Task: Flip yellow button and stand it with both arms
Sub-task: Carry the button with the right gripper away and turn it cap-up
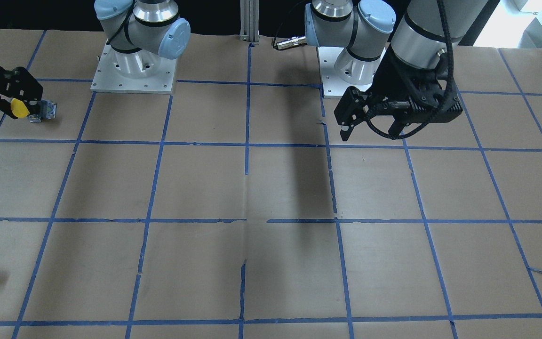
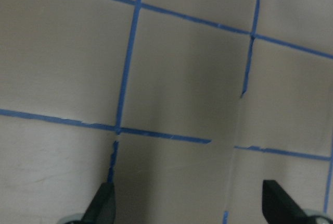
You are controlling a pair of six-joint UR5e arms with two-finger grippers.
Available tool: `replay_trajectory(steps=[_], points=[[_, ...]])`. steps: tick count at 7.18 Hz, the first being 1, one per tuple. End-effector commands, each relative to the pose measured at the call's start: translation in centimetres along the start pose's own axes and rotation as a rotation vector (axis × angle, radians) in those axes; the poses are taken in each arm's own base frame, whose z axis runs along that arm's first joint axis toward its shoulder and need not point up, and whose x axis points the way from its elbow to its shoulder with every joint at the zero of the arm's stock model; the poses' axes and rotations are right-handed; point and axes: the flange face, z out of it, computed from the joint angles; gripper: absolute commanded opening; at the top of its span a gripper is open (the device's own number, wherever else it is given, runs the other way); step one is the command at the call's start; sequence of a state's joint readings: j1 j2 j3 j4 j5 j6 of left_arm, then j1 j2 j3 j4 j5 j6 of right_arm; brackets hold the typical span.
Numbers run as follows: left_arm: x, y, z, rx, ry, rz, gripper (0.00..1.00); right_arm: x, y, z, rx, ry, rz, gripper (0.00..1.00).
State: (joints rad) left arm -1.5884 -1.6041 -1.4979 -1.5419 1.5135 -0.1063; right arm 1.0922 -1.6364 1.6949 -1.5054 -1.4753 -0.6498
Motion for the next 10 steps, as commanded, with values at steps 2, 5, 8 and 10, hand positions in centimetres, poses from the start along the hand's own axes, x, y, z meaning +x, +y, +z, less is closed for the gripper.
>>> replay_trajectory(steps=[2,5,8,10], points=[[-1.3,2.6,0.3,-0.047,-0.112,0.179,0.99,6.1,1.5,3.7,0.094,0.116,-0.484,0.06],[-2.1,2.5,0.0,0.024,-0.098,0.156,0.99,10.3,3.4,5.5,0.188,0.167,-0.879,0.07],[-2.5,2.0,-1.7,0.006,-0.031,0.137,1.0,16.6,2.4,10.5,0.313,0.133,-1.151,0.07],[-2.6,1.7,0.0,-0.021,-0.029,0.129,1.0,21.7,3.9,14.8,0.351,0.067,-1.207,0.07]])
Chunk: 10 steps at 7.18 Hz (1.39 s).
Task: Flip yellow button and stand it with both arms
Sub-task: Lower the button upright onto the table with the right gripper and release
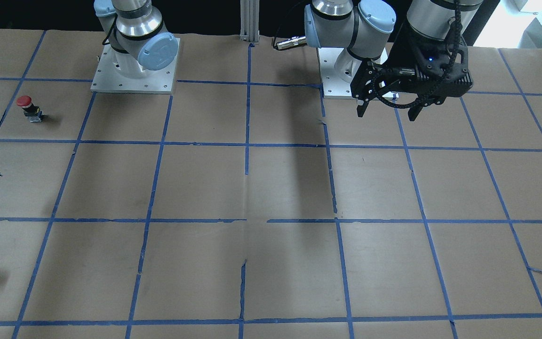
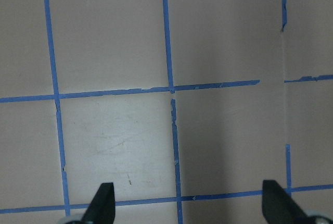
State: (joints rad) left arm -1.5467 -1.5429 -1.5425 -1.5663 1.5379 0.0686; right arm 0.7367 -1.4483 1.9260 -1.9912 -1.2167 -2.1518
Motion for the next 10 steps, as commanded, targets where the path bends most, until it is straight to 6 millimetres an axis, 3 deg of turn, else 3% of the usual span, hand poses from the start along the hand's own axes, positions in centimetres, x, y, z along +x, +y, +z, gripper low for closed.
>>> replay_trajectory(steps=[1,5,9,10], points=[[-0.1,0.0,1.0,-0.019,0.002,-0.004,1.0,-0.3,3.6,2.6,0.055,-0.033,-0.154,0.07],[-0.3,-0.2,1.3,-0.024,-0.008,-0.01,1.0,0.1,5.6,6.7,0.164,-0.036,-0.272,0.07],[-0.3,-0.1,1.3,-0.026,-0.011,-0.013,1.0,-0.5,6.8,6.5,0.162,-0.043,-0.249,0.13],[-0.3,0.0,1.2,-0.041,-0.013,-0.013,1.0,-0.6,6.8,6.6,0.164,-0.045,-0.246,0.19]])
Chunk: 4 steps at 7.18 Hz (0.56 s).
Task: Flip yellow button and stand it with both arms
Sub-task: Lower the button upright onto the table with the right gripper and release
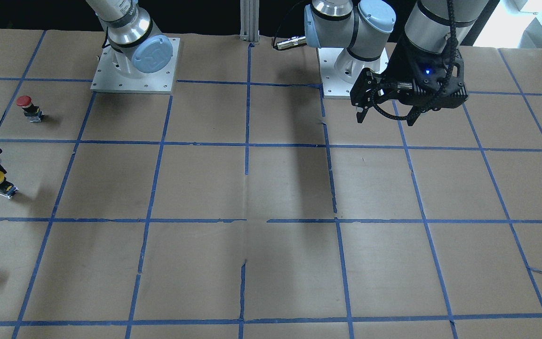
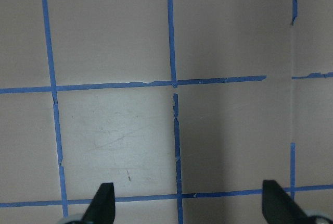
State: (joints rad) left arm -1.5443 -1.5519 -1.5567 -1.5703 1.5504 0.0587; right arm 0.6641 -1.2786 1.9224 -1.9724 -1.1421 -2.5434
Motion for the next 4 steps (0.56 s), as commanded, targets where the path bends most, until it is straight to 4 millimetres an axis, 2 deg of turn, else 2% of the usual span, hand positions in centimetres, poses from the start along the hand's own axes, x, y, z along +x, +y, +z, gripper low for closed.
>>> replay_trajectory(steps=[1,2,3,4], points=[[-0.2,0.6,0.1,-0.049,-0.034,0.001,0.99,-0.3,0.2,0.2,0.017,-0.011,0.017,0.22],[-0.1,0.5,0.2,-0.05,-0.027,0.001,1.0,-0.6,0.3,0.8,0.054,-0.038,0.04,0.23],[-0.1,0.6,0.1,-0.049,-0.024,0.0,1.0,-0.7,0.5,1.0,0.059,-0.041,0.044,0.28],[-0.1,0.6,0.2,-0.05,-0.027,0.001,1.0,-0.8,0.9,1.7,0.067,-0.052,0.052,0.41]])
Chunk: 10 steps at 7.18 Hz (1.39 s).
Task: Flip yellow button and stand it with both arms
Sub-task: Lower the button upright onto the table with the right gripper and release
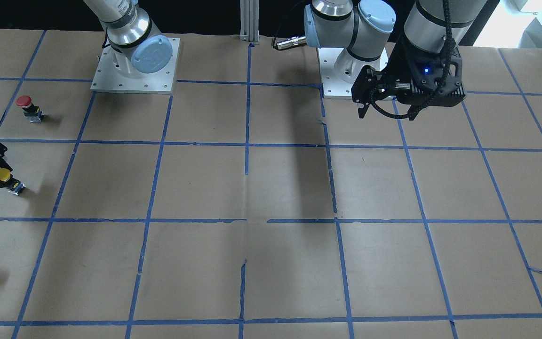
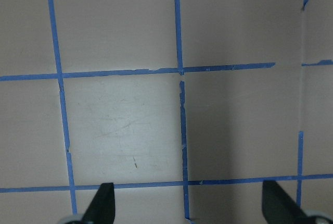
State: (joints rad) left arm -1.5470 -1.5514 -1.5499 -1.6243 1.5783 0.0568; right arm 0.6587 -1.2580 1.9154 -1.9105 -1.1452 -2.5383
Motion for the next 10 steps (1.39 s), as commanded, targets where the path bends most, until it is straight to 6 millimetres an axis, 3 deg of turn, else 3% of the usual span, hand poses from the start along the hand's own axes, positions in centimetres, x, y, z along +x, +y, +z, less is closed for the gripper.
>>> replay_trajectory(steps=[1,2,3,6,8,10], points=[[0.1,0.0,0.0,-0.001,0.001,0.001,1.0,-0.3,0.9,1.2,0.013,-0.032,0.025,0.51],[0.0,0.0,0.1,-0.002,0.0,-0.001,1.0,-0.2,0.7,1.1,0.019,-0.024,0.026,0.81],[0.1,0.0,0.0,0.0,0.003,0.001,1.0,-0.1,0.6,0.9,0.018,-0.021,0.025,0.86],[0.1,0.1,0.2,-0.003,0.003,0.001,1.0,0.1,0.4,0.3,0.007,-0.012,0.124,0.99],[-0.1,0.0,0.1,-0.002,-0.003,-0.001,1.0,1.2,-0.3,-2.8,-0.019,-0.001,0.182,0.99],[-0.1,0.0,-0.1,0.004,-0.008,0.001,1.0,0.9,-4.8,-7.6,-0.078,0.044,0.31,0.99]])
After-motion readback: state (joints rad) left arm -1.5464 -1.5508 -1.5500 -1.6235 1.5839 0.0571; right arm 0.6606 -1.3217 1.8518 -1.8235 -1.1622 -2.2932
